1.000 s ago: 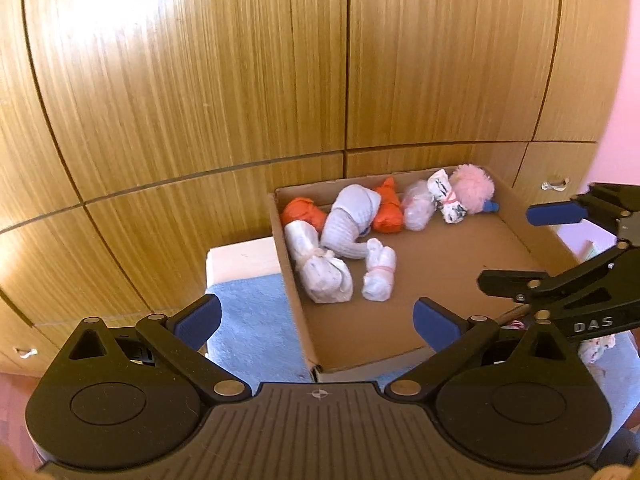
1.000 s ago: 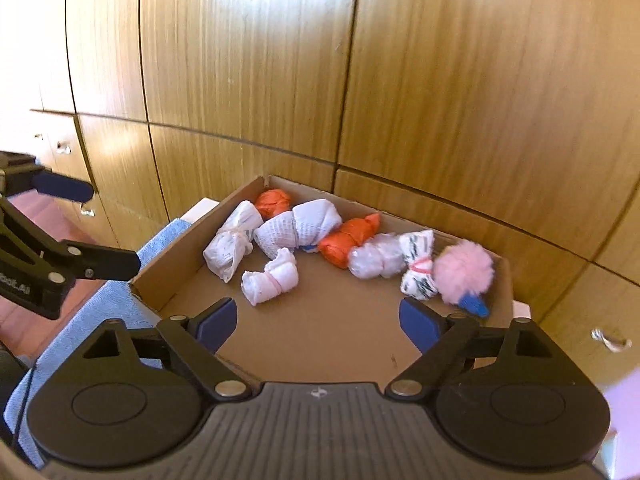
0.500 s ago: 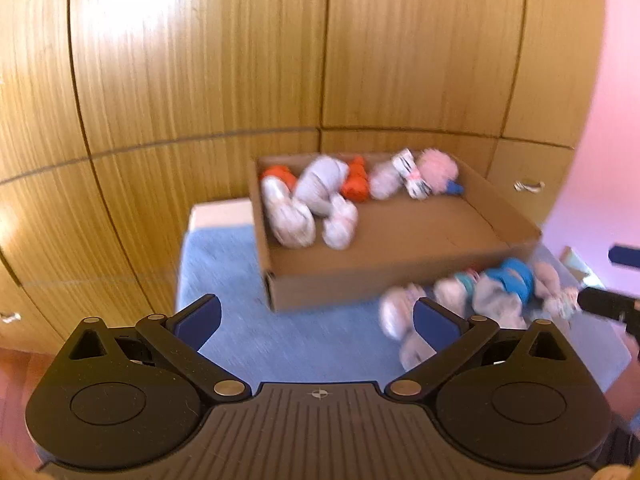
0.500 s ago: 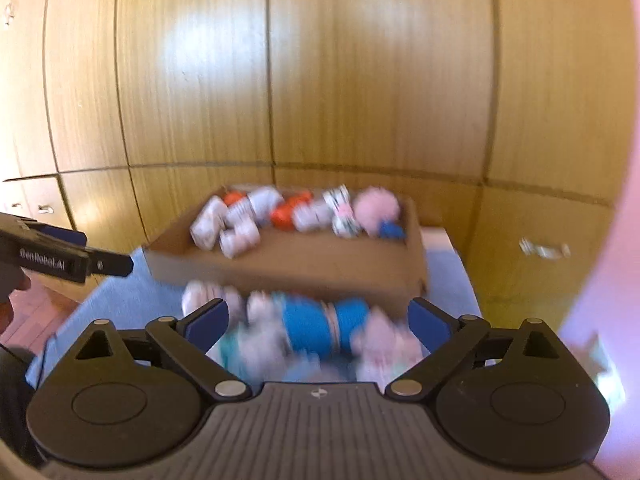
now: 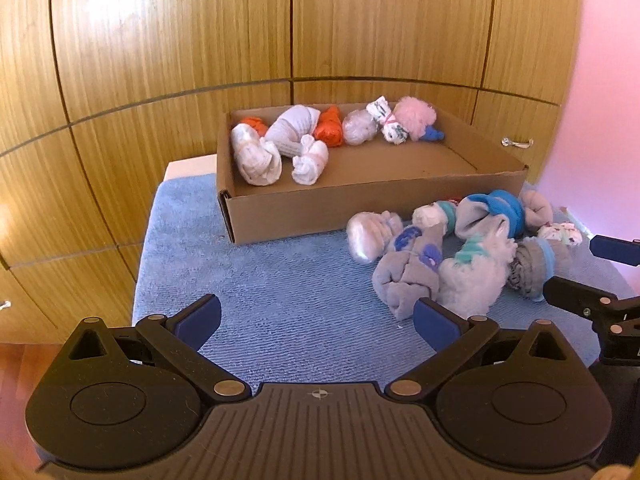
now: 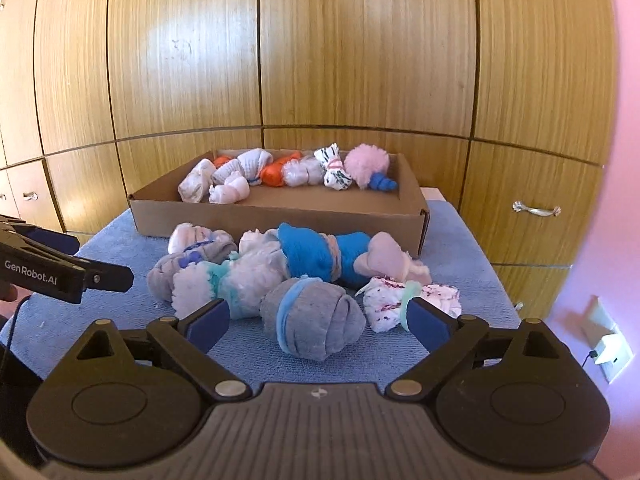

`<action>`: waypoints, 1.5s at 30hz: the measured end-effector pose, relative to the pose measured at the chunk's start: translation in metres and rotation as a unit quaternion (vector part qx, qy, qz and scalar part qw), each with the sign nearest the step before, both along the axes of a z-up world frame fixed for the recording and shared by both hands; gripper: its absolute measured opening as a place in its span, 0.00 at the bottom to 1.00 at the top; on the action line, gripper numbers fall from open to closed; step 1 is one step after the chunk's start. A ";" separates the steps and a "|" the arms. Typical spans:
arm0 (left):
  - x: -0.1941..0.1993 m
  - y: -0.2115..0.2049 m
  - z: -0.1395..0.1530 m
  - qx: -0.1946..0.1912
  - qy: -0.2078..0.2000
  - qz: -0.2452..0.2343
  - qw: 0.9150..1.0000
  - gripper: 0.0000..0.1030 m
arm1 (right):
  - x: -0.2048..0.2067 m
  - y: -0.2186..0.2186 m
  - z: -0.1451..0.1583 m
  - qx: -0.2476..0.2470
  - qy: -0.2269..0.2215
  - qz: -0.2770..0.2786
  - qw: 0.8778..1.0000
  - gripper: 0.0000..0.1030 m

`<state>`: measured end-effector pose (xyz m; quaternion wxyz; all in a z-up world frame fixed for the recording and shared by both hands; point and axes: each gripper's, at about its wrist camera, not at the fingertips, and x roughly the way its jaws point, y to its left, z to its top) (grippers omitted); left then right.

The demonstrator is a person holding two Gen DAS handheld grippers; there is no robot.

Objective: Organize objects
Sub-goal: 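Move both tools back over the remaining bundles on the table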

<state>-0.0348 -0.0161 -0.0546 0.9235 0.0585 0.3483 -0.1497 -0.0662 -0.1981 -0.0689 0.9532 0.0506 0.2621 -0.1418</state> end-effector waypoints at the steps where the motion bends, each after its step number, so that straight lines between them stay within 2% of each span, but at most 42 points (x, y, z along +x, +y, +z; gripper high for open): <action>1: 0.001 -0.001 -0.001 0.001 0.001 0.001 1.000 1.00 | 0.002 0.000 -0.003 -0.001 0.001 0.000 1.000 0.91; 7: 0.007 -0.008 -0.006 0.006 0.008 -0.013 1.000 1.00 | 0.005 0.001 -0.010 -0.001 0.006 -0.002 1.000 0.89; 10: 0.008 -0.012 -0.007 0.006 0.008 -0.022 1.000 1.00 | 0.008 0.001 -0.011 0.002 0.009 0.000 1.000 0.83; 13: 0.010 -0.015 -0.008 0.008 0.009 -0.031 0.999 1.00 | 0.012 0.000 -0.015 0.009 0.019 0.001 1.000 0.73; 15: 0.012 -0.018 -0.009 0.009 0.009 -0.038 0.999 1.00 | 0.014 -0.001 -0.017 0.015 0.020 0.001 1.000 0.58; 16: 0.013 -0.020 -0.010 0.010 0.009 -0.040 0.999 1.00 | 0.014 -0.001 -0.017 0.018 0.019 0.002 1.000 0.54; 25: 0.031 -0.032 -0.018 0.001 0.014 -0.052 0.999 0.99 | -0.005 0.001 -0.008 0.015 -0.003 -0.002 1.000 0.51; 30: 0.038 -0.036 -0.020 -0.002 0.020 -0.059 0.998 0.96 | -0.006 -0.001 -0.007 0.020 -0.008 -0.006 1.000 0.51; 38: 0.040 -0.039 -0.021 -0.037 0.040 -0.086 0.995 0.62 | -0.005 -0.002 -0.009 0.026 -0.009 -0.005 1.000 0.52; 43: 0.038 -0.038 -0.020 -0.054 0.052 -0.094 0.993 0.48 | -0.006 -0.002 -0.009 0.028 -0.011 -0.004 1.000 0.52; 45: 0.035 -0.035 -0.020 -0.058 0.053 -0.095 0.992 0.48 | -0.006 -0.003 -0.009 0.029 -0.011 -0.003 1.000 0.52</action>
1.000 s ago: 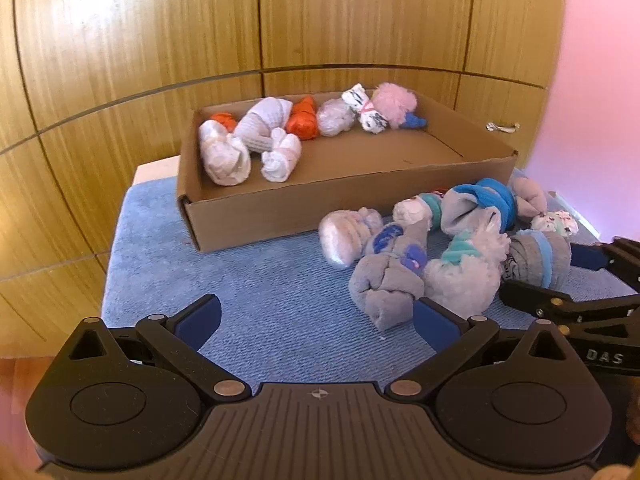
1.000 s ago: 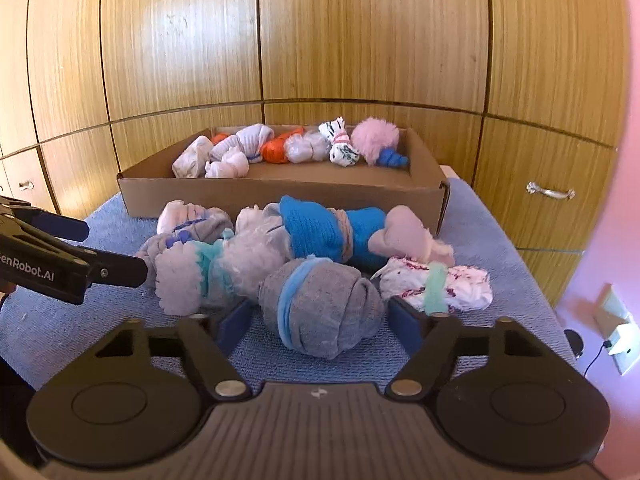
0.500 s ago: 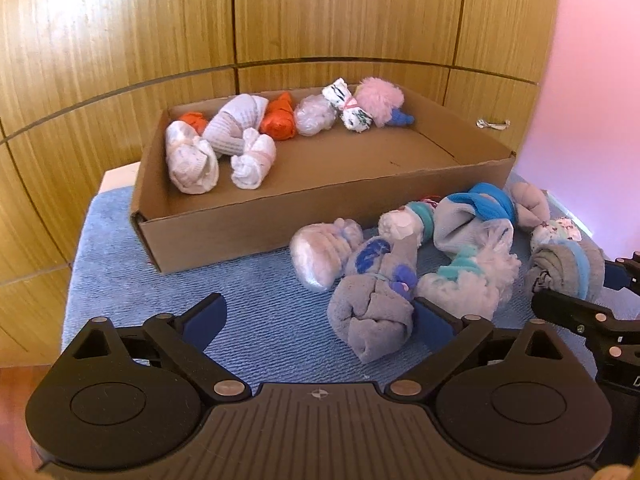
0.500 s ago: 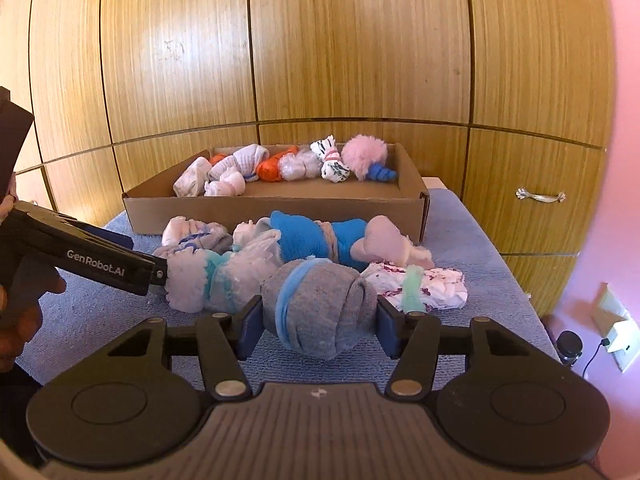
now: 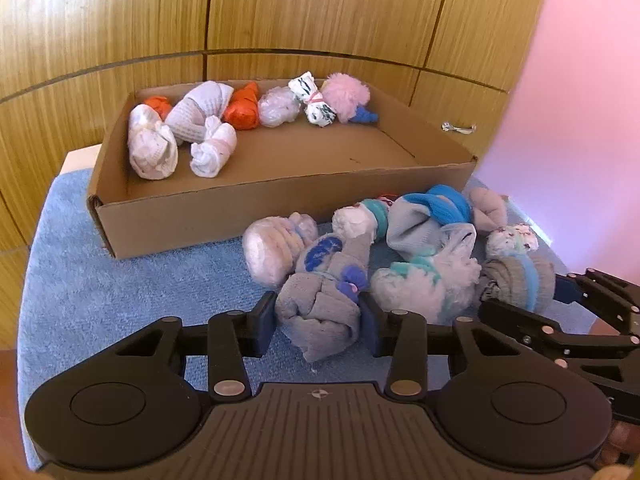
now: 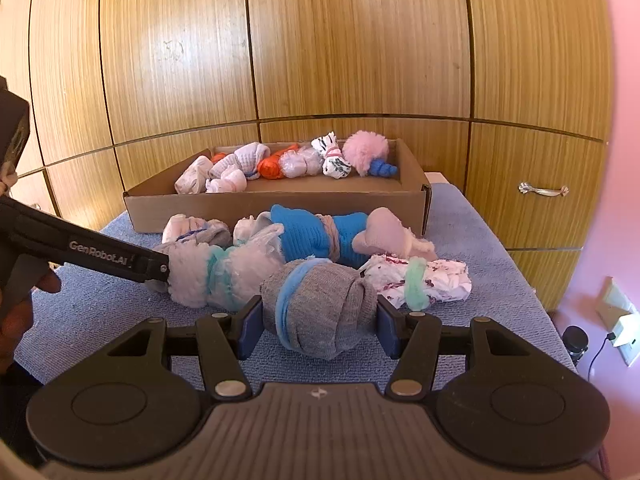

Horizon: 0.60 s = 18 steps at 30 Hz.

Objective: Organize objects
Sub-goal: 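Grasp the grey blue-dotted bundle with the left tool while the right tool grasps the grey blue-banded bundle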

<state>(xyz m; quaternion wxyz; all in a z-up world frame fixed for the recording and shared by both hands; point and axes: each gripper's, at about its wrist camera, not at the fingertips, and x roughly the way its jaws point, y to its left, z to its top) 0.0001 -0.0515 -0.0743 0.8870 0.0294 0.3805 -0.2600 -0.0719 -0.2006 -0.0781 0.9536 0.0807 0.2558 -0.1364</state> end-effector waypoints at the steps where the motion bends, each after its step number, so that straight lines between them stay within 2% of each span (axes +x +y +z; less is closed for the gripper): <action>1: -0.001 0.002 0.000 -0.002 0.001 0.000 1.000 0.47 | 0.000 0.000 0.000 0.000 -0.001 0.001 1.000 0.52; 12: -0.030 0.032 0.010 0.015 -0.024 0.008 1.000 0.47 | -0.003 0.002 0.007 0.000 -0.004 0.011 1.000 0.51; 18: -0.027 0.043 0.033 0.007 -0.051 0.017 0.999 0.47 | -0.006 0.002 0.019 -0.005 -0.013 0.011 1.000 0.51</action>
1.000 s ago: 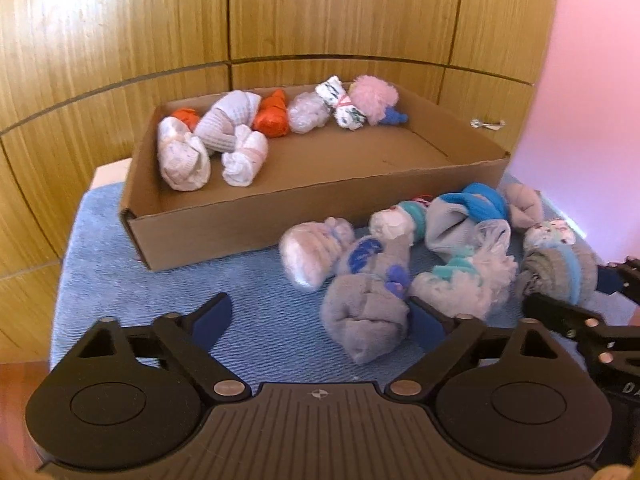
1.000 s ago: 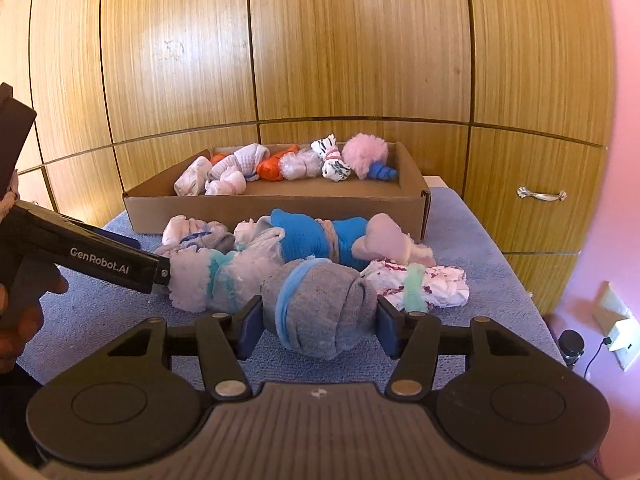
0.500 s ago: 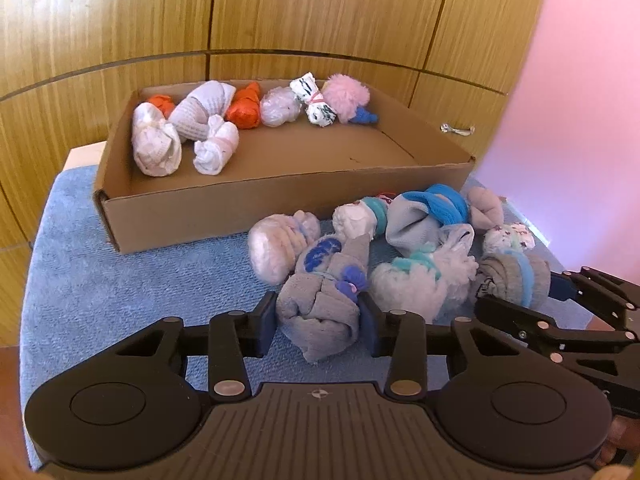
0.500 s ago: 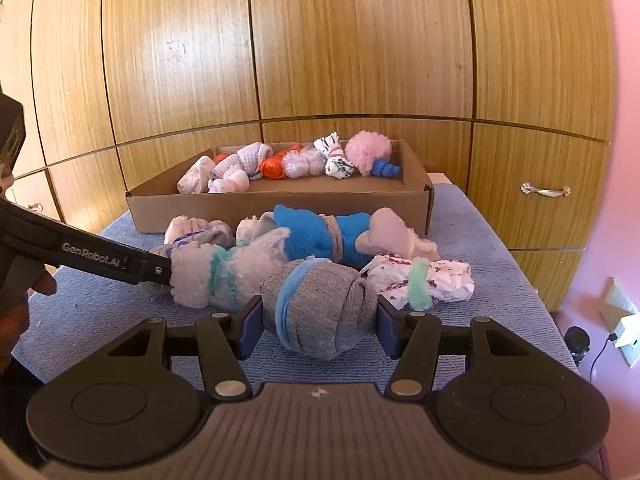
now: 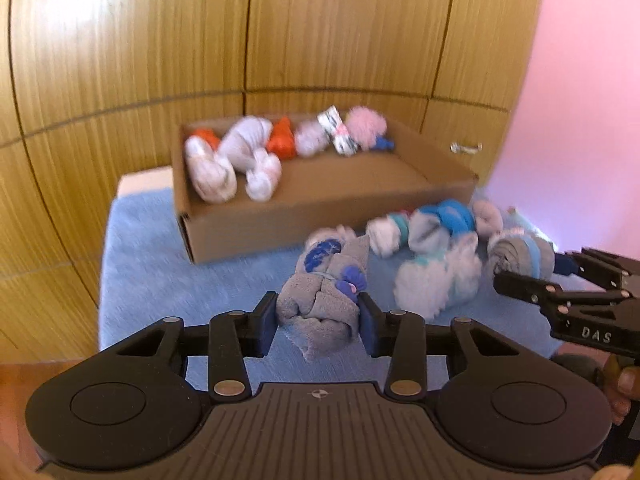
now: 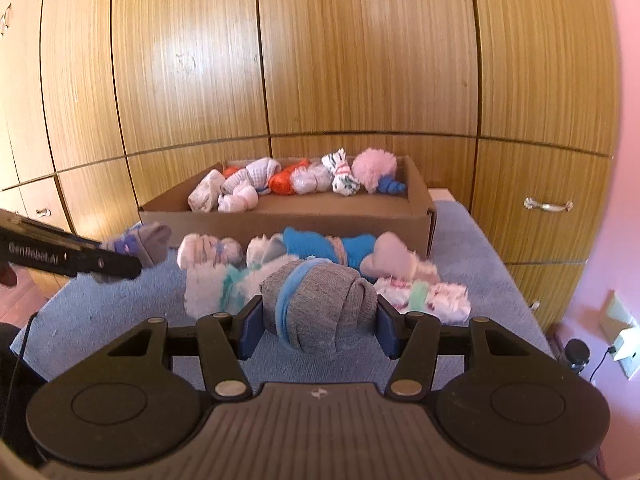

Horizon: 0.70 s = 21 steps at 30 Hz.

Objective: Organize objects
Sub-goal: 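Grasp the grey blue-dotted bundle with the left tool while the right tool grasps the grey blue-banded bundle, then carry both held grey bundles over the box and lower them inside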

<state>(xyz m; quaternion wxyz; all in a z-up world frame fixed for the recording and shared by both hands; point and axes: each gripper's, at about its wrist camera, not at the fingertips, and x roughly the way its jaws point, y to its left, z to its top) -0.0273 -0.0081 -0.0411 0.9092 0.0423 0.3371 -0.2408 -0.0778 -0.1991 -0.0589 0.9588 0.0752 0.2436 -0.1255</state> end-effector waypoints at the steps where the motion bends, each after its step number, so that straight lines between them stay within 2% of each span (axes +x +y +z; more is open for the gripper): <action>1: 0.002 0.001 0.003 -0.001 -0.004 0.001 1.000 0.47 | 0.000 0.000 0.002 -0.002 -0.001 0.001 1.000 0.51; 13: 0.019 0.006 0.028 -0.014 -0.016 0.007 1.000 0.47 | 0.000 -0.018 0.032 -0.023 -0.021 0.002 1.000 0.50; 21: 0.051 -0.010 0.061 -0.012 -0.036 0.005 0.999 0.47 | 0.024 -0.043 0.069 -0.045 -0.039 0.019 0.998 0.50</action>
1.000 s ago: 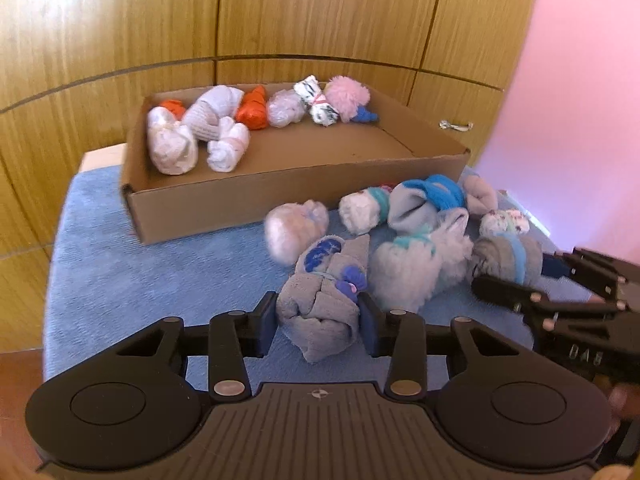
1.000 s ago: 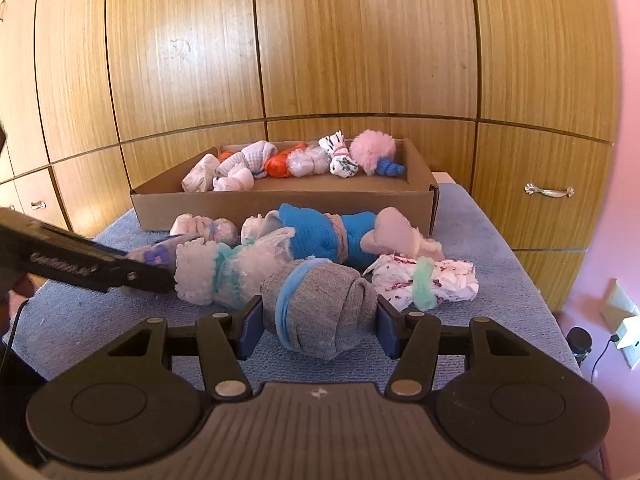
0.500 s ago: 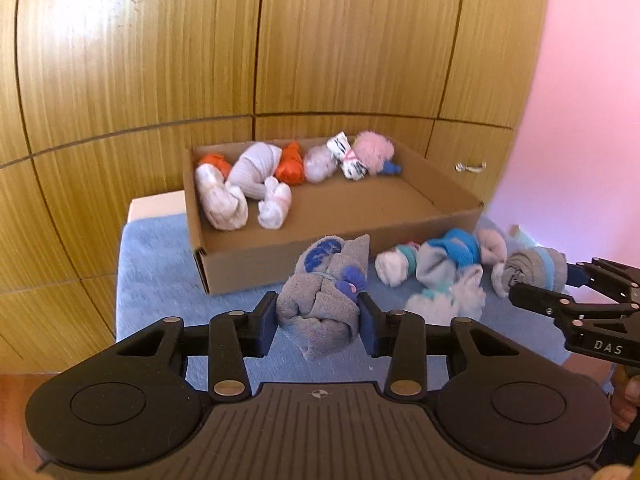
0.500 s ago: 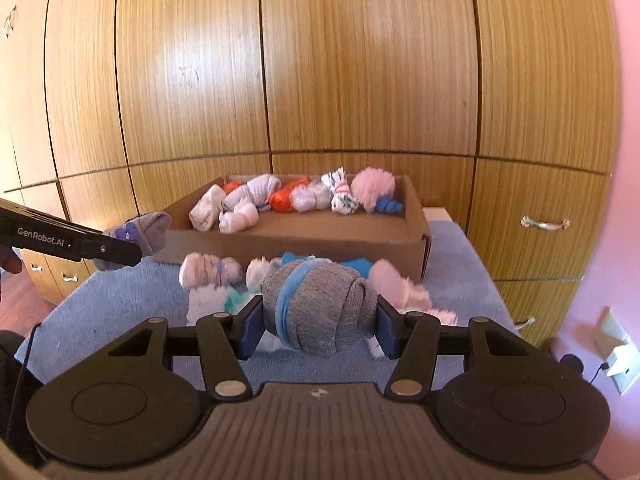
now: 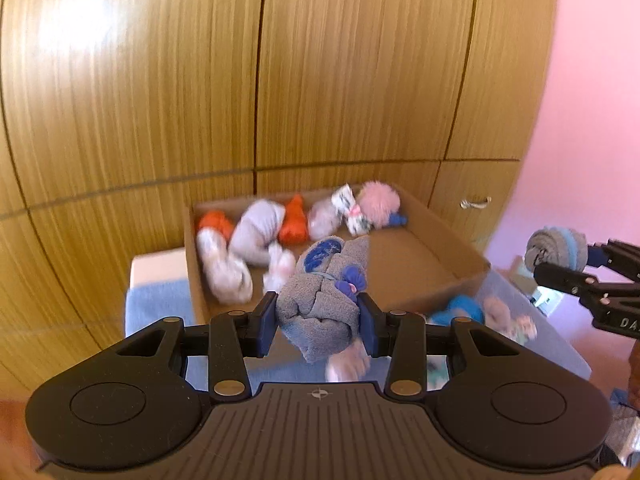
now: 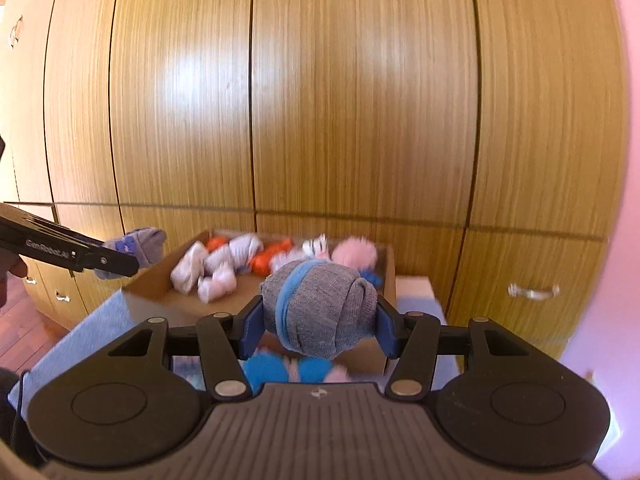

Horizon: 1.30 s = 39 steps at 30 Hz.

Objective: Organize objects
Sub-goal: 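Carry both held grey bundles over the box and lower them inside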

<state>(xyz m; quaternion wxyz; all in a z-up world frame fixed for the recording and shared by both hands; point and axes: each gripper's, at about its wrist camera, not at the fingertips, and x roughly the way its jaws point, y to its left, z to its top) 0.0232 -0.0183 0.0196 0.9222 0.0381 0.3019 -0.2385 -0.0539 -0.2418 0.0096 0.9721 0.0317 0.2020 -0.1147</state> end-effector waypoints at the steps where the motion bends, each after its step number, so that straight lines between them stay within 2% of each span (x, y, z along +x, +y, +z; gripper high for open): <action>1: 0.006 -0.003 0.004 -0.002 0.000 0.000 1.000 0.47 | 0.006 -0.004 0.006 0.000 -0.002 0.004 1.000 0.50; 7: 0.044 -0.023 0.017 -0.001 0.007 -0.010 1.000 0.47 | 0.040 -0.021 0.025 -0.010 0.001 0.027 1.000 0.50; 13: 0.080 -0.051 0.004 0.017 0.020 -0.022 0.999 0.47 | 0.085 -0.037 0.025 0.000 0.021 0.052 0.998 0.50; 18: 0.107 -0.066 -0.024 0.041 0.036 -0.027 0.998 0.47 | 0.126 -0.050 0.008 0.031 0.056 0.070 0.995 0.50; 23: 0.130 -0.069 -0.048 0.058 0.052 -0.029 0.996 0.47 | 0.165 -0.060 -0.021 0.038 0.097 0.085 0.991 0.50; 29: 0.148 -0.068 -0.064 0.068 0.065 -0.032 0.995 0.47 | 0.193 -0.064 -0.046 0.045 0.132 0.093 0.986 0.50; 35: 0.152 -0.073 -0.067 0.079 0.055 -0.052 0.994 0.47 | 0.208 -0.062 -0.056 0.042 0.161 0.105 0.981 0.50; 39: 0.149 -0.081 -0.071 0.117 0.028 -0.068 0.990 0.48 | 0.218 -0.062 -0.064 0.045 0.177 0.112 0.977 0.50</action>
